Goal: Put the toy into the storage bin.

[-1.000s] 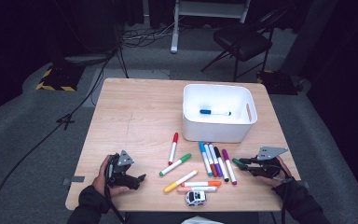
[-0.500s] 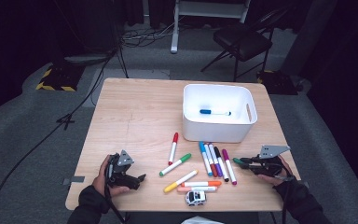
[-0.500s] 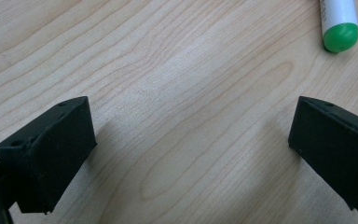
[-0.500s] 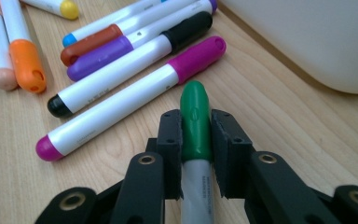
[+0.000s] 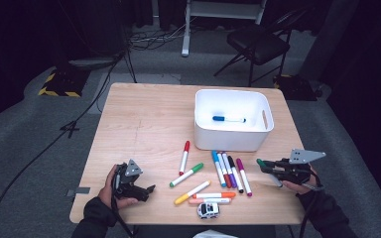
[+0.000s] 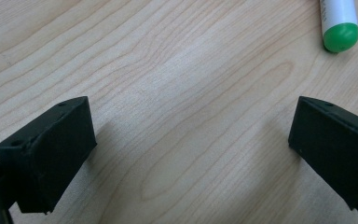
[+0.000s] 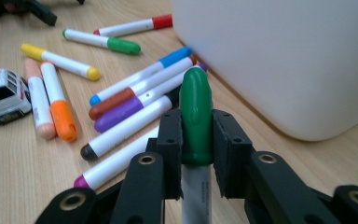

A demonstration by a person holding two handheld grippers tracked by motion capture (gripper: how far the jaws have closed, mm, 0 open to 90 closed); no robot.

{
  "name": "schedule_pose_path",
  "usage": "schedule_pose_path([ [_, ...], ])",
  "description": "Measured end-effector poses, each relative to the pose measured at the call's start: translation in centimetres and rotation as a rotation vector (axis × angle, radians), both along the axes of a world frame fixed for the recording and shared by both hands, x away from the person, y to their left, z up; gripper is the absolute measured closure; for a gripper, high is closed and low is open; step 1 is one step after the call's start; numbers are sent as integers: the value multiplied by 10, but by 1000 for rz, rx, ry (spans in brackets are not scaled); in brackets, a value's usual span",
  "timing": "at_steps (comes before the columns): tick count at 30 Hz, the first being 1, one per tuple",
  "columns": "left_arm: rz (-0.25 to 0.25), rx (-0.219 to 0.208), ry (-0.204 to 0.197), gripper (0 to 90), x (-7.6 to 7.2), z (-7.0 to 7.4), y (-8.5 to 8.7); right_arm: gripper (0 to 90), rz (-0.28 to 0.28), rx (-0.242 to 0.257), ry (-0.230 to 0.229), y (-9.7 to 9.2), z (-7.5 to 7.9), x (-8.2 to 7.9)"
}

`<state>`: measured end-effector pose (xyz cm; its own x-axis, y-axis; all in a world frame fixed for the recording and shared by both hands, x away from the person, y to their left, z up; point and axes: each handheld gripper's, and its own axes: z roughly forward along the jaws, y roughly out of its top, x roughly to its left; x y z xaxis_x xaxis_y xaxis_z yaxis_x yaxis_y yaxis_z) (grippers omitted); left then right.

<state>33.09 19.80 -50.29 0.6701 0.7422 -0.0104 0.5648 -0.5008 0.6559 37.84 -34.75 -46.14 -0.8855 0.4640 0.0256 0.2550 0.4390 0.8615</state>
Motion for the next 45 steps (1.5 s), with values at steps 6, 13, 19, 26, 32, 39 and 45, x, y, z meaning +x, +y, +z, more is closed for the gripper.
schedule_pose_path([
  [6, 0, 0, 0, 7, 0, 0, 0, 749, -3, 13, -58, 0, 22, -2],
  [13, 0, 0, -1, 7, 0, 0, 0, 749, 23, 22, -115, 7, 52, -3],
  [19, 0, 0, 0, 7, 0, 0, 0, 749, 31, 15, -151, 14, 74, 0],
  [26, 0, -2, -1, 7, 0, 0, 0, 749, 32, -5, -179, 26, 100, 6],
  [32, 0, -2, 0, 7, 0, 0, 0, 750, 31, 3, -203, 31, 119, 9],
  [39, 0, -2, 0, 7, 0, 0, 0, 750, 23, 9, -231, 32, 136, 14],
  [45, 0, -2, 0, 7, 0, 0, 0, 750, 23, 13, -250, 35, 148, 21],
])
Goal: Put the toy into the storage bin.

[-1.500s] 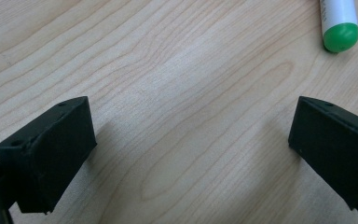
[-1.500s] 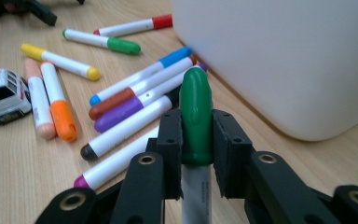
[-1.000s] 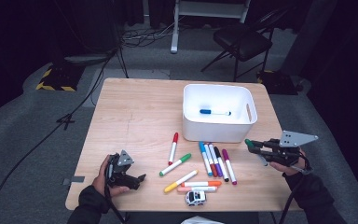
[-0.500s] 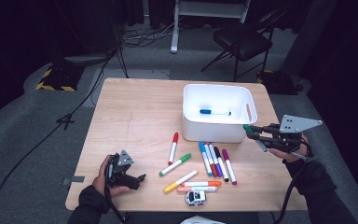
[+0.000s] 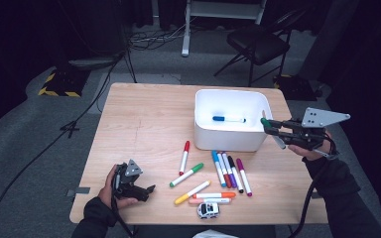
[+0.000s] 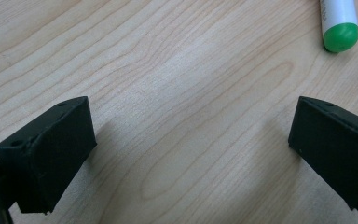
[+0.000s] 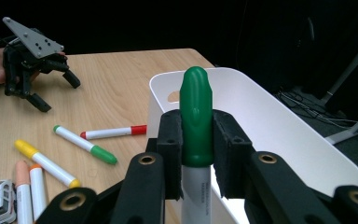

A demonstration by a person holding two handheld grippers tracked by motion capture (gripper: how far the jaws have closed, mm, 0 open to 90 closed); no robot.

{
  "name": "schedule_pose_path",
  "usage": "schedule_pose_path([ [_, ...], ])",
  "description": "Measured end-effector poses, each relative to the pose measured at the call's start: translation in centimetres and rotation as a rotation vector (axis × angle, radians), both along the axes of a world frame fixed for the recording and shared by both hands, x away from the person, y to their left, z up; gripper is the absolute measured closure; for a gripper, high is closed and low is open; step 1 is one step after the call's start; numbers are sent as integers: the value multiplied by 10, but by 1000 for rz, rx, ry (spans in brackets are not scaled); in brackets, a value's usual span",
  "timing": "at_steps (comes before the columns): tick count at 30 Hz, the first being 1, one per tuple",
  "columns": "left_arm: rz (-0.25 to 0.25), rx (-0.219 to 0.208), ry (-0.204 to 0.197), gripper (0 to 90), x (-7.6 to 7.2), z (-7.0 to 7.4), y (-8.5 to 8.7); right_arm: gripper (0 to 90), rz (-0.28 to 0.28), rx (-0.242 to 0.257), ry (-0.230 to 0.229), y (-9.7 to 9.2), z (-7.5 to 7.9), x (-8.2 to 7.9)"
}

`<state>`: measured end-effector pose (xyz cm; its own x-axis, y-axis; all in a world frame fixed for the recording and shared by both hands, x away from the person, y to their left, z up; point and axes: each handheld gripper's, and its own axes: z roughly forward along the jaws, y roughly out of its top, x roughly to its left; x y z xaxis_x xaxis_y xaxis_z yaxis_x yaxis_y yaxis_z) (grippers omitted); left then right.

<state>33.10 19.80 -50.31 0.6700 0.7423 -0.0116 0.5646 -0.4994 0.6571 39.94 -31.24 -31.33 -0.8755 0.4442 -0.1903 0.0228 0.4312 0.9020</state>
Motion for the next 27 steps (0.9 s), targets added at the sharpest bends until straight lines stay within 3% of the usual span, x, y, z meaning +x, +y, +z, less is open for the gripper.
schedule_pose_path([
  [17, 0, 0, 0, 7, 0, 0, 0, 749, -17, -15, -39, 16, 23, 24],
  [27, -1, 1, -1, 8, 0, 0, 0, 750, -9, -39, -29, 37, 20, 43],
])
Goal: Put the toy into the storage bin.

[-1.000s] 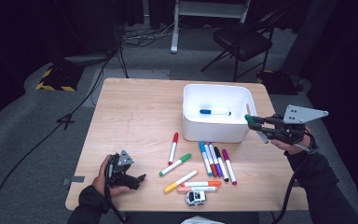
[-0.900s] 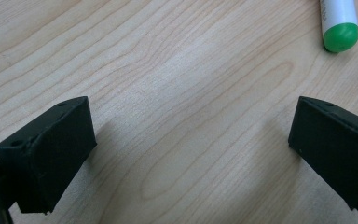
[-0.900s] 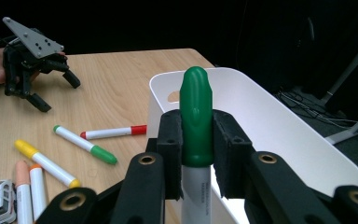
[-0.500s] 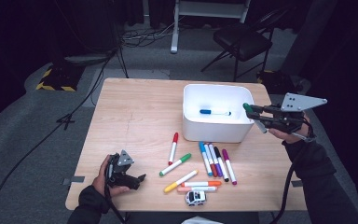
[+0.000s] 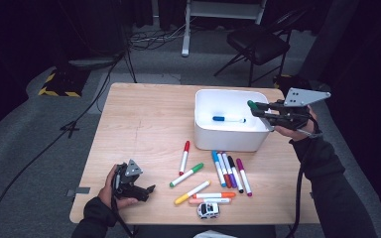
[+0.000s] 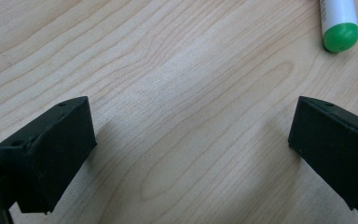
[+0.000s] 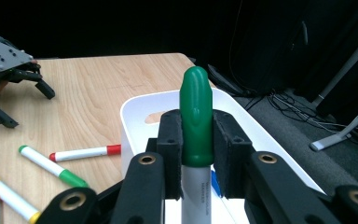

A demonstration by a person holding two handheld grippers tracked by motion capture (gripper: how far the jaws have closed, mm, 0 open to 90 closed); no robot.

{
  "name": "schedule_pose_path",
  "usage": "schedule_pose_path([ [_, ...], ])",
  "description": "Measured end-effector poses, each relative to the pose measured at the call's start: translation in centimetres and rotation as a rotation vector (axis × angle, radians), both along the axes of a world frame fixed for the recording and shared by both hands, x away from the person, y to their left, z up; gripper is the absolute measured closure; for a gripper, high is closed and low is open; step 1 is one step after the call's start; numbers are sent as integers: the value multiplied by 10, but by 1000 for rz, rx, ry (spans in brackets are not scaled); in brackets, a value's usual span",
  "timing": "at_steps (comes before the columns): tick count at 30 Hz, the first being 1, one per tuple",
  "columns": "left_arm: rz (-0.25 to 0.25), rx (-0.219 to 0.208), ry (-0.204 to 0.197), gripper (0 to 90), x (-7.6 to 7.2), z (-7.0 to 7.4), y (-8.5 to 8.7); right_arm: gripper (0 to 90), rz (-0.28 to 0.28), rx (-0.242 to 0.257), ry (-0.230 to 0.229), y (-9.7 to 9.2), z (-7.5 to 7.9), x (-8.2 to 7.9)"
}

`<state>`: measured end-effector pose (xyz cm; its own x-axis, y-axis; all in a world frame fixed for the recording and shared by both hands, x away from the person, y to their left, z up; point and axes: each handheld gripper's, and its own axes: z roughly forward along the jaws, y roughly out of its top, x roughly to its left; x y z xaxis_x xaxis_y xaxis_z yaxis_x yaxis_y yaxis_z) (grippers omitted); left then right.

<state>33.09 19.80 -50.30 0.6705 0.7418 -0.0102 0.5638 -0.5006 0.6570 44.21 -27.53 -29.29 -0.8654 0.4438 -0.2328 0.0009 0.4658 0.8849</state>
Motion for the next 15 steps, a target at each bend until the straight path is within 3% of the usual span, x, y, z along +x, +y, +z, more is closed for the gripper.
schedule_pose_path([
  [15, -1, -3, 5, 8, 0, 0, 0, 750, -27, -35, 28, 15, -12, 23],
])
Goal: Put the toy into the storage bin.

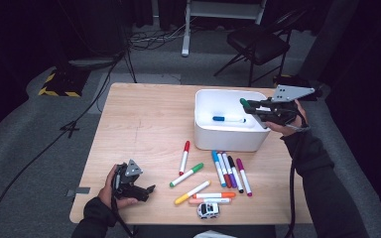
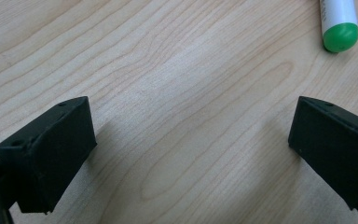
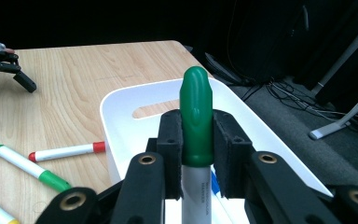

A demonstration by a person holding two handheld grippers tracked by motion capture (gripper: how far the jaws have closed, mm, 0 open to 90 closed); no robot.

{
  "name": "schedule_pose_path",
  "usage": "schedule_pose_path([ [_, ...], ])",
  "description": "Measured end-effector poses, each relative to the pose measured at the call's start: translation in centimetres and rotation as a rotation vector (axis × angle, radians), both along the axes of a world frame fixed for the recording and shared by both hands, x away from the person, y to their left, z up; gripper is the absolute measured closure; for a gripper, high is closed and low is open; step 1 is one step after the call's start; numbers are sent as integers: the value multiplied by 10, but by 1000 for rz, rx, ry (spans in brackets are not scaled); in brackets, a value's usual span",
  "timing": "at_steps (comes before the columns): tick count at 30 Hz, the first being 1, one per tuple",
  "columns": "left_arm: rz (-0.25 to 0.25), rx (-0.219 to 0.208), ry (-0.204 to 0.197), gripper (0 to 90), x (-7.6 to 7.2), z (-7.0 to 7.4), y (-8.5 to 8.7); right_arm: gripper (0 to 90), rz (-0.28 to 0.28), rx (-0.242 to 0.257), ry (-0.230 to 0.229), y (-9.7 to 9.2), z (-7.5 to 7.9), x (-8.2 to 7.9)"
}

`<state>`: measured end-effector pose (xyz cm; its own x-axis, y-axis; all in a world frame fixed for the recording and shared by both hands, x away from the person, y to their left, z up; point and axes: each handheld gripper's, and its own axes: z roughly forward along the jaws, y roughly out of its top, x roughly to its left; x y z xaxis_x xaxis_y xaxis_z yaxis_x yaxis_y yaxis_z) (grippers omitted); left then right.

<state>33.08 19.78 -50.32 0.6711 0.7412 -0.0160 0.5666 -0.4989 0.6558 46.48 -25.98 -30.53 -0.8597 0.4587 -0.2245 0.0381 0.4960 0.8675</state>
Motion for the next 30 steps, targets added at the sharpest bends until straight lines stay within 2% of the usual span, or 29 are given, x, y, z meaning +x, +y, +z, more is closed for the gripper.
schedule_pose_path([
  [5, 2, 4, -4, 8, 0, 0, 0, 749, -12, -5, 12, 3, -6, 7],
  [7, 2, -2, 2, 8, 0, 0, 0, 750, -24, -27, 27, 5, -12, 12],
  [11, 1, -1, 4, 8, 0, 0, 0, 749, -36, -38, 43, 8, -19, 18],
  [14, 3, 7, -8, 8, 0, 0, 0, 749, -42, -68, 54, 11, -26, 21],
  [16, 1, 0, 4, 8, 0, 0, 0, 749, -44, -74, 66, 12, -30, 23],
  [27, 2, 1, 1, 8, 0, 0, 0, 749, -44, -110, 110, 13, -47, 31],
  [30, 2, 2, 1, 8, 0, 0, 0, 749, -36, -134, 119, 13, -52, 32],
])
